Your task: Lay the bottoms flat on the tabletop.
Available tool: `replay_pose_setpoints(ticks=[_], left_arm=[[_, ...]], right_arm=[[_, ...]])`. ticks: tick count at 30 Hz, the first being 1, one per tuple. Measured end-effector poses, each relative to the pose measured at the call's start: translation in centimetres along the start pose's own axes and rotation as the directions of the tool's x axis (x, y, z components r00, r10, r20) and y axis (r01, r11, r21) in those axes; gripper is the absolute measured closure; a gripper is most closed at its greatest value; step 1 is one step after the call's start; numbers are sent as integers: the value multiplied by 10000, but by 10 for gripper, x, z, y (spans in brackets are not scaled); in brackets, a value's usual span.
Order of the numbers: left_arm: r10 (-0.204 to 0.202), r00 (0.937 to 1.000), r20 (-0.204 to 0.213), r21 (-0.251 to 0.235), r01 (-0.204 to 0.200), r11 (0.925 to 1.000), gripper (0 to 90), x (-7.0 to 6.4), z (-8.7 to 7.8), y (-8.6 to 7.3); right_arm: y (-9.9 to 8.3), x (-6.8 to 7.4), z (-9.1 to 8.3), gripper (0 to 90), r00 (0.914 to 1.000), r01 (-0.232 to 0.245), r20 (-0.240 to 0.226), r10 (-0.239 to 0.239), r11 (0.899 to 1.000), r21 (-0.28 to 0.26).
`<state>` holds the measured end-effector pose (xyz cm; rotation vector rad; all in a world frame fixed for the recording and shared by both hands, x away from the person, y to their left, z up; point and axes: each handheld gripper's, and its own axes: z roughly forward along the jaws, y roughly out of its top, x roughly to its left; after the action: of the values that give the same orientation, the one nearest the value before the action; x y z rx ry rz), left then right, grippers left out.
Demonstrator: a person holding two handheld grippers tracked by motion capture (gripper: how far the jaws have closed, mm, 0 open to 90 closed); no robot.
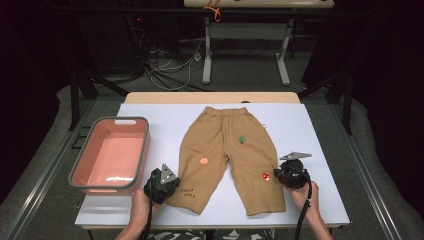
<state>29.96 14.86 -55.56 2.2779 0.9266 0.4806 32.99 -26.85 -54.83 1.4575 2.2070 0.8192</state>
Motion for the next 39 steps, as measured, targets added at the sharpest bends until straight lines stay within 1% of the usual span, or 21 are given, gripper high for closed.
replay_pose_setpoints(ticks=[1, 2, 7, 9, 11, 12, 14, 15, 16, 18, 19, 20, 22, 24, 25, 26, 28, 30, 31, 34, 39], left_arm=[[-54, 10000, 81, 55, 53, 10000, 884, -1, -1, -1], [-86, 9999, 117, -17, 86, 10000, 883, -1, -2, -1], [-76, 9997, 245, -9, 76, 10000, 883, -2, -7, -6], [-204, 9992, 336, -1, 204, 9998, 882, -3, -8, -7], [-115, 9994, 327, 42, 114, 9999, 881, -3, -8, -7], [-110, 9992, 384, -9, 111, 9999, 879, -2, -9, -8], [-185, 9989, 422, -32, 187, 9998, 870, -1, -10, -9], [-189, 9986, 489, -13, 190, 9998, 853, -1, -10, -8], [-178, 9987, 486, -115, 183, 9998, 819, 1, -11, -8], [-253, 9980, 576, -283, 270, 9992, 743, 1, -12, -8], [-313, 9980, 552, -238, 327, 9992, 687, 2, -13, -7], [-330, 9983, 490, -299, 345, 9990, 602, 3, -14, -6], [-479, 9972, 566, -423, 504, 9978, 542, 4, -14, -5], [-408, 9981, 461, -387, 426, 9983, 427, 5, -14, -4], [-438, 9977, 516, -449, 462, 9979, 389, 6, -14, -4], [-473, 9975, 519, -476, 498, 9976, 367, 6, -14, -3], [-382, 9979, 526, -632, 415, 9971, 313, 6, -14, -1], [-322, 9980, 553, -720, 361, 9968, 256, 7, -15, 2], [-341, 9976, 604, -818, 390, 9959, 233, 7, -16, 3], [-341, 9976, 602, -976, 399, 9944, 168, 7, -16, 5], [-343, 9972, 660, -1079, 413, 9933, 119, 5, -13, 8]], right_arm=[[0, -1, -1, 900, 10000, -1, 36, 1, 10000, 39], [0, -2, -2, 900, 10000, -22, 39, 22, 10000, 94], [0, -6, -7, 900, 9999, -111, 121, 109, 9997, 211], [-1, -7, -8, 900, 9998, -162, 78, 160, 9995, 270], [-3, -8, -9, 900, 9999, -102, 75, 100, 9995, 311], [-3, -8, -9, 900, 9999, -163, 10, 162, 9994, 313], [-3, -9, -10, 864, 9997, -213, -66, 215, 9994, 290], [-3, -9, -10, 792, 9998, -180, -115, 182, 9996, 208], [-3, -9, -10, 731, 9995, -237, -200, 240, 9996, 168], [-4, -11, -10, 622, 9989, -55, -459, 57, 10000, 43], [-4, -11, -10, 559, 9992, -15, -409, 12, 10000, -73], [-3, -10, -11, 503, 9985, -11, -548, 4, 9999, -127], [-3, -9, -12, 403, 9983, 4, -585, -20, 9996, -266], [-4, -7, -14, 333, 9970, 39, -774, -71, 9991, -420], [-5, -6, -15, 305, 9970, 2, -768, -37, 9990, -445], [-6, -5, -15, 283, 9964, 122, -831, -168, 9984, -551], [-7, -4, -16, 213, 9956, 84, -929, -139, 9982, -597], [-8, -5, -16, 169, 9957, 239, -871, -301, 9972, -715], [-8, -5, -17, 156, 9952, 210, -931, -284, 9966, -802], [-7, -5, -19, 138, 9942, 286, -1007, -388, 9945, -1008], [-6, -3, -22, 112, 9923, 481, -1063, -636, 9886, -1423]])
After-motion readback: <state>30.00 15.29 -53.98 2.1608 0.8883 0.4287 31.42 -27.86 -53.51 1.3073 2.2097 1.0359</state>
